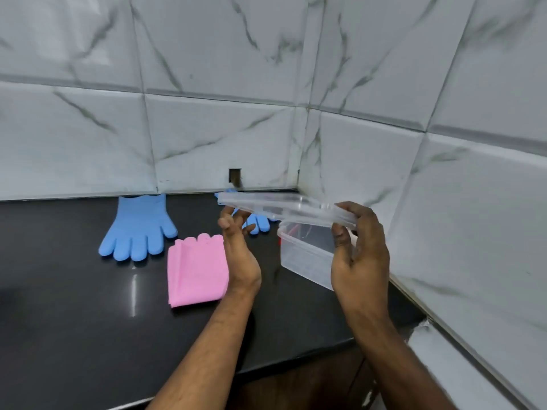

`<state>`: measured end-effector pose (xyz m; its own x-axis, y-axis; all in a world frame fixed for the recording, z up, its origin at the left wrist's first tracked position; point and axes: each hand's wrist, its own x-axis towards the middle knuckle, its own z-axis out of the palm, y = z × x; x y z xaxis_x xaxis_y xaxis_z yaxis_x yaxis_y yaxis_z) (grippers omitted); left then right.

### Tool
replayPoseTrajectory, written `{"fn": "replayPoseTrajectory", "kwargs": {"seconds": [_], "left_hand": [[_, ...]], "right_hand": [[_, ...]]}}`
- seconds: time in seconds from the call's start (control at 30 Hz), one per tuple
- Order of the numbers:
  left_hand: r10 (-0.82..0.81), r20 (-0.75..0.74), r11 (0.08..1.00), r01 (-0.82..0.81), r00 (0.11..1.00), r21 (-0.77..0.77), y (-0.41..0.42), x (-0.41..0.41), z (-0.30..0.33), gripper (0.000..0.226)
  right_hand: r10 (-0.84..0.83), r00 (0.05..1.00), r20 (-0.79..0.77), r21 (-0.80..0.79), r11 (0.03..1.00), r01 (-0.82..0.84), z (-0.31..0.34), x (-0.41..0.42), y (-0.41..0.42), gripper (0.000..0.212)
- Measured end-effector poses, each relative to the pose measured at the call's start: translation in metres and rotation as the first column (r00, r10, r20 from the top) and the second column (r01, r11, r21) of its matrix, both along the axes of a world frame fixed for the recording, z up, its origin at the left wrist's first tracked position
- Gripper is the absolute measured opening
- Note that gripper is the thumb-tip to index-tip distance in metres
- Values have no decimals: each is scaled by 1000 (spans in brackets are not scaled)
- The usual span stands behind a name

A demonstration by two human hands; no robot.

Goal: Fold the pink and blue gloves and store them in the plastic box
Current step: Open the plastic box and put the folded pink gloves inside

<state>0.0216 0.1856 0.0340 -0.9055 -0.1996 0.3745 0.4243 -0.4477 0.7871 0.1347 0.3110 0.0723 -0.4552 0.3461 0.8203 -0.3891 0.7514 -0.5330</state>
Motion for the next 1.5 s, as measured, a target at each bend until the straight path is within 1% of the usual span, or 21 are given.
{"fn": "replayPoseTrajectory", "kwargs": {"seconds": [0.03, 0.1, 0.17, 0.23, 0.27, 0.33, 0.43, 0.57, 0.67, 0.77, 0.87, 0.97, 1.07, 1.17, 1.23, 1.27, 1.33, 1.37, 1.4, 1.47, 1.5], "left_hand": [[-2, -4, 1000, 2, 1000, 19, -11, 2, 0, 102], [14, 0, 998, -14, 1000, 59, -34, 5, -2, 82], [67, 34, 995, -69, 997, 77, -59, 8, -2, 77], [110, 78, 990, -116, 991, 77, -86, 10, -4, 74], [113, 97, 988, -122, 989, 91, -99, 12, -5, 69], [105, 132, 985, -121, 986, 121, -124, 12, -7, 56], [184, 187, 975, -202, 965, 86, -164, 6, -12, 43], [235, 257, 968, -251, 937, 29, -214, 7, -19, 38], [315, 273, 946, -323, 909, -17, -251, 15, -29, 36], [396, 347, 912, -408, 850, -42, -286, 26, -40, 27], [509, 388, 856, -500, 768, -134, -311, 32, -47, 20], [587, 428, 802, -565, 687, -192, -326, 36, -47, 22], [608, 446, 791, -549, 657, -271, -329, 37, -45, 40], [675, 389, 733, -513, 626, -446, -324, 37, -46, 35], [700, 356, 699, -493, 618, -519, -319, 38, -44, 31], [709, 340, 681, -478, 618, -555, -318, 38, -44, 36], [725, 299, 640, -446, 620, -626, -315, 40, -43, 53], [734, 269, 615, -441, 624, -654, -313, 41, -43, 55], [739, 236, 594, -444, 631, -671, -312, 41, -43, 53], [745, 180, 554, -447, 642, -702, -309, 43, -44, 48], [750, 157, 533, -447, 642, -718, -308, 45, -43, 49]], "right_hand": [[-10, 1000, -3, 31, 999, 10, -2, -2, -5, 30], [-37, 999, 26, 46, 998, 36, -7, -8, -17, 39], [-58, 995, 83, 22, 998, 56, -12, -15, -30, 50], [-8, 992, 124, 7, 1000, 7, -17, -23, -45, 56], [25, 990, 138, 13, 1000, -27, -20, -27, -53, 58], [65, 987, 150, 57, 996, -74, -26, -34, -68, 57], [151, 978, 145, 130, 977, -170, -34, -42, -96, 52], [187, 960, 208, 251, 939, -237, -45, -54, -134, 48], [257, 934, 246, 299, 897, -326, -51, -68, -158, 39], [331, 896, 296, 318, 850, -419, -54, -85, -181, 30], [342, 869, 357, 387, 792, -471, -58, -95, -204, 36], [340, 870, 357, 525, 697, -488, -63, -98, -223, 39], [355, 852, 385, 602, 603, -523, -69, -96, -232, 39], [333, 848, 412, 664, 528, -530, -74, -98, -236, 37], [313, 848, 429, 691, 491, -531, -77, -101, -239, 34], [297, 847, 441, 701, 476, -532, -78, -102, -240, 32], [269, 844, 463, 708, 461, -535, -80, -103, -241, 29], [265, 842, 469, 703, 464, -538, -81, -104, -240, 28], [262, 840, 475, 697, 471, -541, -81, -104, -239, 29], [254, 838, 483, 688, 481, -543, -79, -103, -237, 35], [249, 839, 484, 689, 484, -540, -78, -101, -235, 38]]}}
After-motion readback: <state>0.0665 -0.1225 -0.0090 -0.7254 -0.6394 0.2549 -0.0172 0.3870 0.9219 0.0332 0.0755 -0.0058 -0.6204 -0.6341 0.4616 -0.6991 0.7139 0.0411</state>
